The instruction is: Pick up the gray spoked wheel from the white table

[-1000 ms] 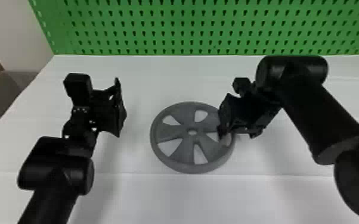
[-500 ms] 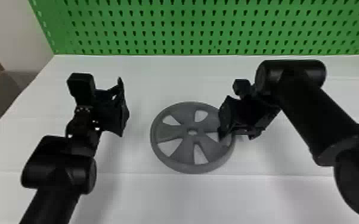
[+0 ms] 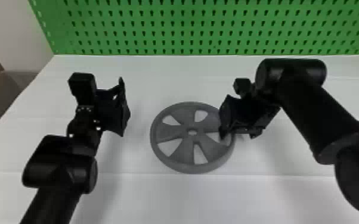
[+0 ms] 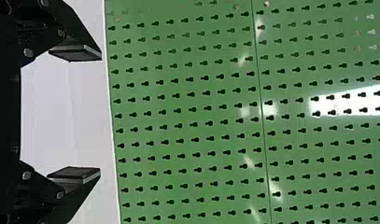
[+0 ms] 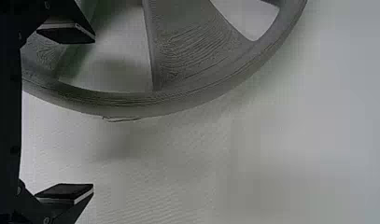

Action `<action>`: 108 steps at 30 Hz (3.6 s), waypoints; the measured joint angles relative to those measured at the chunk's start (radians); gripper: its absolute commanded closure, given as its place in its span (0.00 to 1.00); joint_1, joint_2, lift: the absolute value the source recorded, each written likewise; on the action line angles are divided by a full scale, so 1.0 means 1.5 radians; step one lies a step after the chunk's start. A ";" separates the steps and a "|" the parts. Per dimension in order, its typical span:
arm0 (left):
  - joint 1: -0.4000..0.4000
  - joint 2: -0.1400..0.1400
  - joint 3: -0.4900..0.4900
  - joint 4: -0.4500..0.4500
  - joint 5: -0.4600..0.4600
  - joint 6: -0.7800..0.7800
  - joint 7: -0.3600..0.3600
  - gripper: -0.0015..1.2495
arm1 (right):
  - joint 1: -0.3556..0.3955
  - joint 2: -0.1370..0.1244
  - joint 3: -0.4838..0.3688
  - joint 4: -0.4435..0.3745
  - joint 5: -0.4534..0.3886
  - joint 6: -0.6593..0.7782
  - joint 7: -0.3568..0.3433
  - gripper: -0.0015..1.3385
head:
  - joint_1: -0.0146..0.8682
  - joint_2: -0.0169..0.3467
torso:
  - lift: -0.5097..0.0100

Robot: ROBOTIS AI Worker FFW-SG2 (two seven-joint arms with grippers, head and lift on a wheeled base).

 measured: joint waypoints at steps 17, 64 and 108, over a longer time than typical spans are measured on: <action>-0.001 0.000 0.000 0.001 0.001 -0.001 0.000 0.30 | -0.001 0.000 0.004 0.001 -0.005 -0.003 -0.006 0.40 | 0.90 0.24 | 0.79; 0.000 0.000 -0.002 0.002 0.003 0.000 0.000 0.30 | -0.008 0.000 0.008 0.001 -0.004 0.002 -0.015 0.82 | 0.90 0.24 | 0.79; 0.019 0.000 0.019 -0.004 0.008 -0.007 0.000 0.30 | 0.054 0.000 -0.087 -0.246 0.039 0.018 -0.015 0.85 | 0.90 0.24 | 0.79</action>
